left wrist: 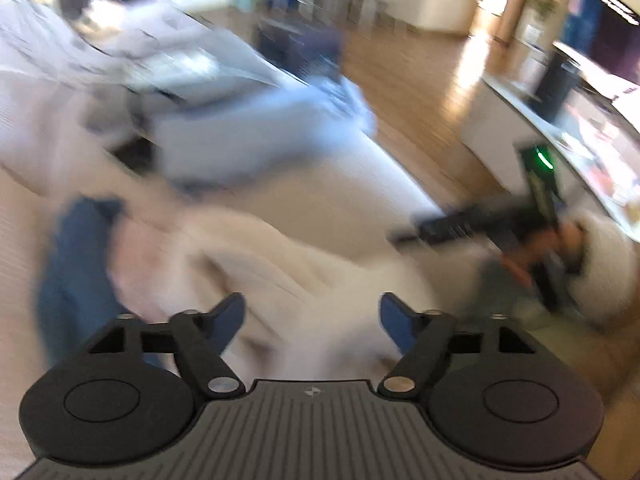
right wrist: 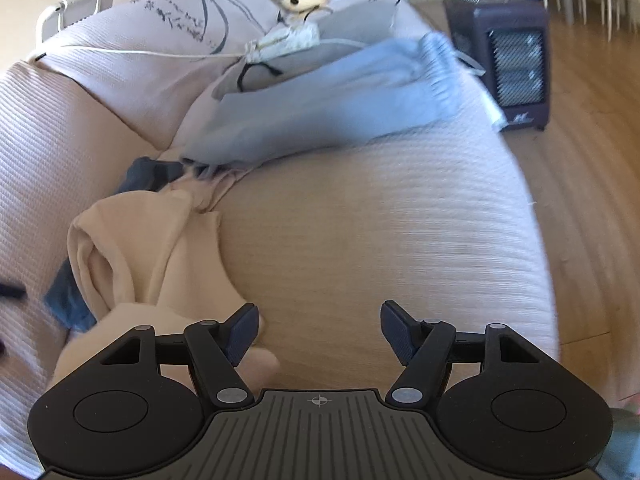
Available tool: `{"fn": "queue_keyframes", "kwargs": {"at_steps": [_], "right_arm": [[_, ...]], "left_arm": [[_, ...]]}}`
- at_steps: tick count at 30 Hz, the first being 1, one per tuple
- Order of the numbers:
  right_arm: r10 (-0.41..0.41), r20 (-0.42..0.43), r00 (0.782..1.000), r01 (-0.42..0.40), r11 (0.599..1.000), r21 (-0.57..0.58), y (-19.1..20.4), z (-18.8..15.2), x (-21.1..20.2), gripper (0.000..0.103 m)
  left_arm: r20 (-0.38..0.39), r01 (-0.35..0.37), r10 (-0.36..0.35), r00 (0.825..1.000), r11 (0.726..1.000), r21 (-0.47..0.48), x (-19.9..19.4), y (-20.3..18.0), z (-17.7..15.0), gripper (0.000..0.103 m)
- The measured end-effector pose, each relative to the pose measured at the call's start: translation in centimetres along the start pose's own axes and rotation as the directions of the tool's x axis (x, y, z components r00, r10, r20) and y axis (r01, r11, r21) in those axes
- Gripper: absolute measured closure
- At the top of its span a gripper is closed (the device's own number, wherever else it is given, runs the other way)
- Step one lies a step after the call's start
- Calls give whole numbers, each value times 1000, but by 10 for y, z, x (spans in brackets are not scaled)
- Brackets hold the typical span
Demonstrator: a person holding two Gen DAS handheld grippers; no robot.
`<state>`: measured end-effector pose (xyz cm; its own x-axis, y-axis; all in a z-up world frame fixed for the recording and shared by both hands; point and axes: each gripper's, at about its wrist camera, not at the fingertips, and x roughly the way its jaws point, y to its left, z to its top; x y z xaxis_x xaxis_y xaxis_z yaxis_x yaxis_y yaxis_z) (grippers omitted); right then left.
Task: Fold clothes
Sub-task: 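Grasp another edge of the cream garment with the right gripper while the left gripper holds it, then spread the cream garment with both grippers, lay it on the bed, open both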
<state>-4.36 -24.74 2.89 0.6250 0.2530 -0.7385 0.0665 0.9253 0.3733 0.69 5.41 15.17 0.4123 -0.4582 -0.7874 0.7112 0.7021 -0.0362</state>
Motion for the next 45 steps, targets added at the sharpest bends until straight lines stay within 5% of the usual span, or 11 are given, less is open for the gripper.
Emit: {"fn": "queue_keyframes", "kwargs": {"at_steps": [2, 4, 12, 18, 22, 27, 32, 38, 41, 45], "right_arm": [[-2, -21, 1000, 2, 1000, -24, 7, 2, 11, 38], [-8, -48, 999, 5, 998, -55, 17, 1, 23, 39], [38, -216, 976, -74, 984, -163, 56, -29, 50, 46], [91, -286, 954, -161, 960, -230, 80, -44, 45, 50], [94, -258, 961, -122, 988, -95, 59, -34, 51, 50], [149, -231, 961, -134, 988, 80, 35, -28, 60, 49], [217, -250, 943, -199, 975, 99, 41, -26, 79, 50], [174, -174, 969, -171, 985, 29, 48, -23, 63, 84], [129, -43, 991, -129, 992, 13, 39, -12, 30, 89], [49, 152, 987, -52, 999, 15, 17, 6, -32, 90]], "left_arm": [[24, -110, 110, 994, 994, -9, 12, 16, 13, 23], [18, -144, 144, 989, 989, -32, 30, 35, 23, 23], [-107, -95, 80, 991, 986, -140, 129, 70, 34, 23], [-189, -115, 75, 979, 970, -212, 137, 80, -7, 39], [-190, -113, 62, 980, 956, -269, 126, 88, -27, 62], [-190, -109, 46, 981, 934, -340, 112, 99, -51, 64], [-169, -122, 67, 983, 932, -340, 122, 96, -48, 61], [-81, -83, 60, 995, 942, -325, 100, 90, -34, 76], [-26, -49, 43, 999, 961, -272, 85, 80, -17, 78], [61, 43, -33, 998, 986, -159, 69, 52, 15, 78]]}}
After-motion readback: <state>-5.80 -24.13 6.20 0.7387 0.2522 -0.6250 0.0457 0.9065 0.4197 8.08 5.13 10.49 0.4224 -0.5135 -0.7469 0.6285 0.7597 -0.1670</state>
